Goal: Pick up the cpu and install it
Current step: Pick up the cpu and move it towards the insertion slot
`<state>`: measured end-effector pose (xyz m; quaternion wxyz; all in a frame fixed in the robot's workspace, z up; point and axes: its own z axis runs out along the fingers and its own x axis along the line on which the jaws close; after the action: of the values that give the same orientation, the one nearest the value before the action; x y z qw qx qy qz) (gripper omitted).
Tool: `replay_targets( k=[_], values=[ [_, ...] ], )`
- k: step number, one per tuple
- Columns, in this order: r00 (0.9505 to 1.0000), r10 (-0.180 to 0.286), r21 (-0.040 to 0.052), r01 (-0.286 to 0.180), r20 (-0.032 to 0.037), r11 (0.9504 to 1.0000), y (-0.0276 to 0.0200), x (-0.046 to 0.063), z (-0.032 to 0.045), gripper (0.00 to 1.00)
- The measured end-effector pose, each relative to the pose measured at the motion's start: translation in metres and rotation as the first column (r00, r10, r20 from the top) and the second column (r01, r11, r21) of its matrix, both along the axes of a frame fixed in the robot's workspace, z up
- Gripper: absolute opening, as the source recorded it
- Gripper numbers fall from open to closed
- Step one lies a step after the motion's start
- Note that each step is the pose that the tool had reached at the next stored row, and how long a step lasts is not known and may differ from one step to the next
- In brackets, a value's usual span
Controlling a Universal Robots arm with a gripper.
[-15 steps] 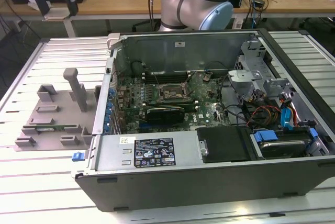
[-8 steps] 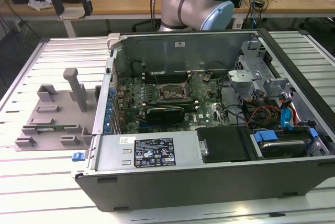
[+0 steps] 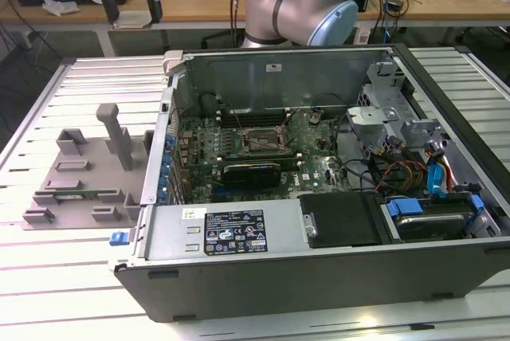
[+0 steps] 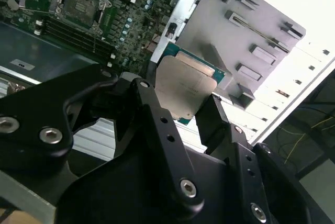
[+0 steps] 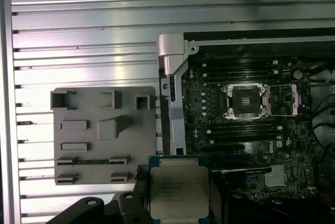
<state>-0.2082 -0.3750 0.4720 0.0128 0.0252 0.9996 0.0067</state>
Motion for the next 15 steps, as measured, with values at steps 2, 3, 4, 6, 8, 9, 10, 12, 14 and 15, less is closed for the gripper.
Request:
replay_targets(
  k=[2, 3, 4, 6, 8, 9, 10, 12, 14, 15],
  values=[
    [1.0, 0.0, 0.0, 0.0, 0.0, 1.0, 0.0, 0.01, 0.0, 0.55],
    [1.0, 0.0, -0.0001, 0.0, -0.0001, 1.0, 0.0, 0.014, -0.0001, 0.55],
    [1.0, 0.0, -0.0001, 0.0, 0.0, 1.0, 0.0, 0.021, -0.0006, 0.55],
    [1.0, 0.0, -0.0001, 0.0, -0.0009, 1.0, 0.0, 0.039, -0.0038, 0.55],
    [1.0, 0.0, -0.0001, 0.0, -0.0031, 1.0, 0.0, 0.059, -0.0107, 0.55],
    [1.0, 0.0, -0.0001, 0.0, -0.0036, 1.0, 0.0, 0.066, -0.0133, 0.55],
    [1.0, 0.0, 0.0, 0.0, -0.0037, 1.0, 0.0, 0.07, -0.015, 0.55],
    [1.0, 0.0, 0.0, 0.0, -0.004, 1.0, 0.0, 0.09, -0.0231, 0.55],
    [1.0, 0.0, -0.0001, 0.0, -0.0043, 1.0, 0.0, 0.104, -0.029, 0.55],
    [1.0, 0.0, 0.0, 0.0, -0.0043, 1.0, 0.0, 0.108, -0.031, 0.55]
  ],
)
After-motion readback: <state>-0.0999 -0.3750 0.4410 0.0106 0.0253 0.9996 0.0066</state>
